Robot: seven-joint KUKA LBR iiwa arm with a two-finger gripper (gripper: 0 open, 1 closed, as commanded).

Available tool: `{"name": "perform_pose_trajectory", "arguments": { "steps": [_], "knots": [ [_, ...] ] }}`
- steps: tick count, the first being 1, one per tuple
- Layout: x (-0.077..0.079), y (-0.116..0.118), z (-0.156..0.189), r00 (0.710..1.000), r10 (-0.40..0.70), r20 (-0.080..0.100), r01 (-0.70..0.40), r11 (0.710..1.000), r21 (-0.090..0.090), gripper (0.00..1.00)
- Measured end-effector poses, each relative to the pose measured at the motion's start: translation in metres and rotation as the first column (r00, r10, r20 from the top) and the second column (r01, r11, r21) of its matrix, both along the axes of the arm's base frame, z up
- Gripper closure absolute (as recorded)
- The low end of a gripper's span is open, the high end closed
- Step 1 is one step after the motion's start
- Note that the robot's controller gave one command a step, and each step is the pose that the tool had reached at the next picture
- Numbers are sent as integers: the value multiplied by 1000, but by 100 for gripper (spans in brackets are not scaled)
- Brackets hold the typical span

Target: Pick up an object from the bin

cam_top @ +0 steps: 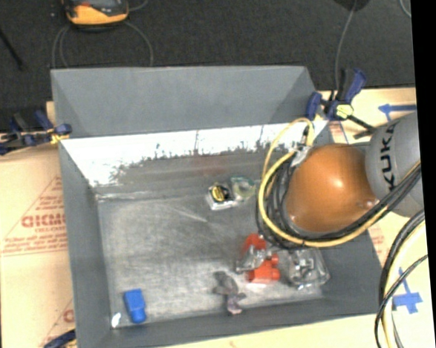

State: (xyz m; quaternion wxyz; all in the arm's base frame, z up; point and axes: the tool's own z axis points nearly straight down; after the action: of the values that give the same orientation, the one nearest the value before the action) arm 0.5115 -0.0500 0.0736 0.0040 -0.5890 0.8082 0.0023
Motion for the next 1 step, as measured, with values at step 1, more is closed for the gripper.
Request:
{"name": "perform_pose_trajectory", "arguments": {
  "steps": [1],
  "knots": [
    [2,-2,1,1000,-2,6,2,1000,-3,100]
  ]
}}
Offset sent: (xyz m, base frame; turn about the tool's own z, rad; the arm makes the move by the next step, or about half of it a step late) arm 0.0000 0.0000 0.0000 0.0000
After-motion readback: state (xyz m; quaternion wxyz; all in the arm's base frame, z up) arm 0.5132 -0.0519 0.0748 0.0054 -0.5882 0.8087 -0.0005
